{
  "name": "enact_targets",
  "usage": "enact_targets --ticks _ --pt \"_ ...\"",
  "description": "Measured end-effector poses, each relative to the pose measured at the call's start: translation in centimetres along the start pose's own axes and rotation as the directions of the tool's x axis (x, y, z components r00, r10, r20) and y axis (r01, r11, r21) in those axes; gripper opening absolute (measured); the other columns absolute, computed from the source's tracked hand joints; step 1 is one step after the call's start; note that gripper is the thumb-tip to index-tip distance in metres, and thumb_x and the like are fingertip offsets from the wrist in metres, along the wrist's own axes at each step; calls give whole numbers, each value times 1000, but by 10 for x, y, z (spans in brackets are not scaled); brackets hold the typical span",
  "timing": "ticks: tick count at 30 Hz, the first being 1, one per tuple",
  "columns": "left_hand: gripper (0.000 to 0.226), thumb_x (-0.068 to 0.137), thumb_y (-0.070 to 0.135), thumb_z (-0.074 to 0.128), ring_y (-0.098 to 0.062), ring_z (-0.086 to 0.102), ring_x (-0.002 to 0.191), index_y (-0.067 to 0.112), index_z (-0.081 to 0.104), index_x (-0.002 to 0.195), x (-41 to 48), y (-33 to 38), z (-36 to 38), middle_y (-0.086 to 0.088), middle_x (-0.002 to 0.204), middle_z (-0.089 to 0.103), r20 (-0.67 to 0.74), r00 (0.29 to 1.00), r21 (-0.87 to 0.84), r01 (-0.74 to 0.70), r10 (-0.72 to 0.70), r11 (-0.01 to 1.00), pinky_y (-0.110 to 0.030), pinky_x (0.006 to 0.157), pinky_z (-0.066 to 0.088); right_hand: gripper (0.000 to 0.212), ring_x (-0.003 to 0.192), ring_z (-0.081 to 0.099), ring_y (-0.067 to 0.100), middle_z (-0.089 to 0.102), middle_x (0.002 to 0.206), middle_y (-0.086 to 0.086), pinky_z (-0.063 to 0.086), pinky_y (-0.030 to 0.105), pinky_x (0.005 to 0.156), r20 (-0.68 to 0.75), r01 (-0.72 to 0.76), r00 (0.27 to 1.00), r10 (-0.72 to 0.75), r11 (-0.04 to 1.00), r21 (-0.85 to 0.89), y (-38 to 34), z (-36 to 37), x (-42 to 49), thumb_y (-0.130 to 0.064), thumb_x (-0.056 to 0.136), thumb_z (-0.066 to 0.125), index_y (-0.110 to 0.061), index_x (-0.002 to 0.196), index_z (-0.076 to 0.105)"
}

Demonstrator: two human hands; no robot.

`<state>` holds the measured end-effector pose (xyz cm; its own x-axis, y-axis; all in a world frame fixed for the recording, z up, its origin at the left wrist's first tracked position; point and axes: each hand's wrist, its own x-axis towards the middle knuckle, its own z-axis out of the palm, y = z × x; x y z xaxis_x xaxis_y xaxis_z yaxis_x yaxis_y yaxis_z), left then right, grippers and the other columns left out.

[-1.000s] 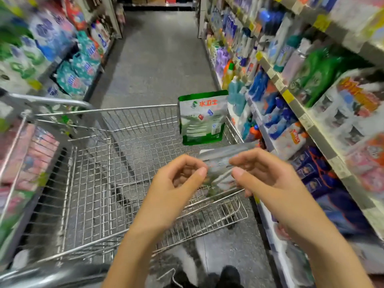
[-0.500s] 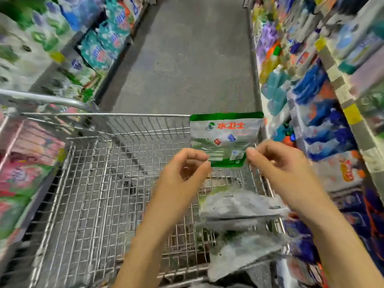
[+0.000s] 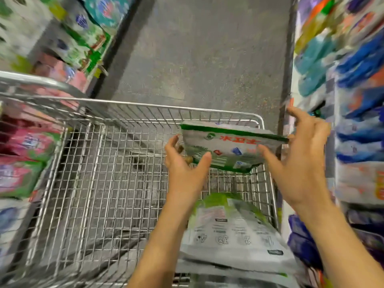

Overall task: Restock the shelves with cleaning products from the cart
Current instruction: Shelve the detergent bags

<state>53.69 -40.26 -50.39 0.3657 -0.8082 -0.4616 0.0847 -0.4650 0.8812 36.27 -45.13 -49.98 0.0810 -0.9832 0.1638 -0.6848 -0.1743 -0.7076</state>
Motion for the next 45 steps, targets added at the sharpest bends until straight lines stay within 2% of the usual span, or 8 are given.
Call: enact_targets --ticks 7,12,18,23,32,35,40,45 --pt "76 92 23 60 -7 57 114 36 9 147 -1 -4 10 16 132 38 58 998 -53 -12 16 998 -3 69 48 13 77 56 20 58 84 -1 43 32 68 100 19 995 -15 999 -39 -2 -6 -21 -6 84 70 -10 89 58" --pt "79 72 63 59 -2 56 117 37 28 140 -15 -5 3 29 128 48 295 955 -18 13 -7 1000 -33 96 52 20 57 52 10 56 61 -8 42 27 53 235 -54 972 22 990 130 -28 -2 -41 -14 82 73 -16 73 56" --pt "132 67 21 85 -7 28 140 45 -19 145 -29 -20 -37 32 148 3 552 826 216 -8 -115 976 -41 111 36 30 53 42 3 50 56 -6 38 22 52 194 -245 965 178 875 417 -69 28 -34 -3 79 74 -15 63 51" --pt "61 87 -6 61 25 50 93 2 31 139 -40 -43 -24 12 115 52 281 956 220 -152 87 963 -4 84 43 35 53 45 -2 50 54 -17 35 12 55 125 -189 982 143 801 568 -122 56 -43 -5 81 72 -24 64 48" --pt "12 95 12 55 -20 59 76 4 60 89 4 -51 -92 -11 86 65 -452 889 47 -55 70 997 -25 59 45 7 89 64 19 66 92 0 56 26 76 608 -323 792 -65 799 507 -119 69 -35 -20 90 64 -17 96 64" --pt "19 95 20 57 -22 64 78 20 55 76 7 -42 -116 2 79 63 -450 883 82 -105 131 991 -31 62 51 24 95 60 8 61 103 -10 48 13 72 691 -345 718 78 903 257 -84 64 -24 -32 87 68 -25 108 60" --pt "6 95 15 55 -5 66 77 15 62 93 11 0 -145 6 87 68 -310 908 84 -268 281 960 -12 60 51 82 133 38 7 34 149 -14 36 36 108 678 -258 733 57 945 200 -58 71 -8 -58 74 67 -36 144 28" --pt "11 94 15 56 2 68 77 21 64 88 12 30 -160 14 80 73 -140 945 7 -299 297 954 -14 62 50 49 106 58 -9 63 116 -27 48 8 79 618 -271 767 -171 788 553 -74 81 0 -45 79 72 -44 123 52"
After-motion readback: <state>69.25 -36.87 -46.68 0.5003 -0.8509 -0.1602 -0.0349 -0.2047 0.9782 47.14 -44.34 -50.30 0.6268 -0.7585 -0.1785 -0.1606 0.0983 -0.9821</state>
